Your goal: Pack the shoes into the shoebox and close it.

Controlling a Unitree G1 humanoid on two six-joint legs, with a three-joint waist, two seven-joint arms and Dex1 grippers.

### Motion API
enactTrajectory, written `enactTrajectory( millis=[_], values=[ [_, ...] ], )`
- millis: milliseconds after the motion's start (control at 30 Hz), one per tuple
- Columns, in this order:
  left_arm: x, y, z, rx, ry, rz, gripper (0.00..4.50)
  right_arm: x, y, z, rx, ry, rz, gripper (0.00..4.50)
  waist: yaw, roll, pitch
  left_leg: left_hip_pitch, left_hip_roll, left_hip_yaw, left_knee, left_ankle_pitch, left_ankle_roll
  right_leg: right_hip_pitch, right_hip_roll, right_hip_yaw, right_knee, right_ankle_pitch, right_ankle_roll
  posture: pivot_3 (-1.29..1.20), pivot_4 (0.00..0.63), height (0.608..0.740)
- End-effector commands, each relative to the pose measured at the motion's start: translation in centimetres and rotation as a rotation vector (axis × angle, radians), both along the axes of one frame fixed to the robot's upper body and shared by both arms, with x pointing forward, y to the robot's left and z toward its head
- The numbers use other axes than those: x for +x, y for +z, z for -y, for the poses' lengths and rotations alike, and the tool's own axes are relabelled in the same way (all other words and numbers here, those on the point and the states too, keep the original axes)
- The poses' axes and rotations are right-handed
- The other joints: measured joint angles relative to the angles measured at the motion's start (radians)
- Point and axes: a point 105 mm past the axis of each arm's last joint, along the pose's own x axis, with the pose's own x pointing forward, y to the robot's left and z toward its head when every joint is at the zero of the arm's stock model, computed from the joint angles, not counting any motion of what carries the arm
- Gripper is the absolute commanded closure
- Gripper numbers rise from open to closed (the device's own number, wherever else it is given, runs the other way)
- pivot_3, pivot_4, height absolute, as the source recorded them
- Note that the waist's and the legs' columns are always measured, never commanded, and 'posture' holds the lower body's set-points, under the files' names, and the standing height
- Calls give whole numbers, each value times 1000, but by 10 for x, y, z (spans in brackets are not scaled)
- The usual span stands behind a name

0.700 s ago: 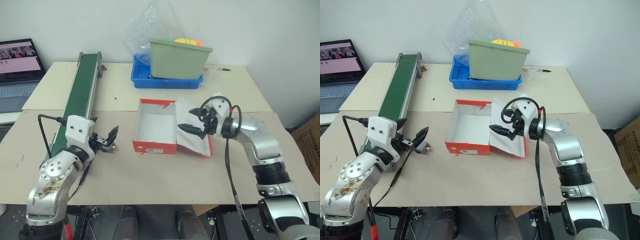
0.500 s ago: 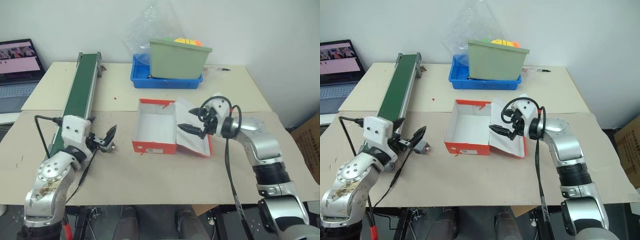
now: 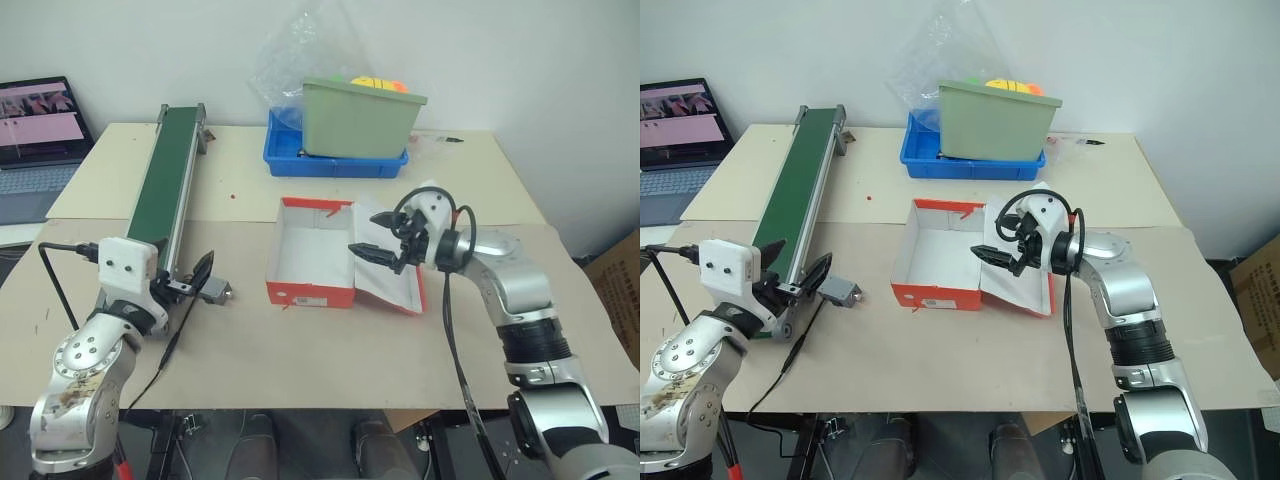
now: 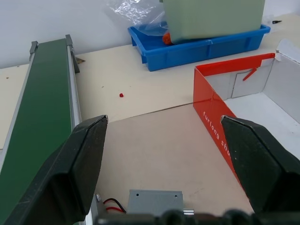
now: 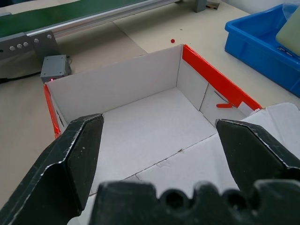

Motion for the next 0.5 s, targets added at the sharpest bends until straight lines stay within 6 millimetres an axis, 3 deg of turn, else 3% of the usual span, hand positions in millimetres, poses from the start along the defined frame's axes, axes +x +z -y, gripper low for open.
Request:
enactTrajectory(
  millis=[33,333,500],
  values=[
    [1,11,5,17,-3,50,368,0,18,-6,33,25,62,32,0,0,0,0,0,0,0,0,0,0,0,0,0,0,0,0,150,740],
    [4,8,17,5,-38,42,368,-1,16,-4,32,5,66,32,0,0,0,0,0,0,0,0,0,0,0,0,0,0,0,0,150,740],
    [8,10,3,14,13,51,368,0,16,-9,45,-3,64,32,0,0,0,0,0,0,0,0,0,0,0,0,0,0,0,0,150,740]
  ],
)
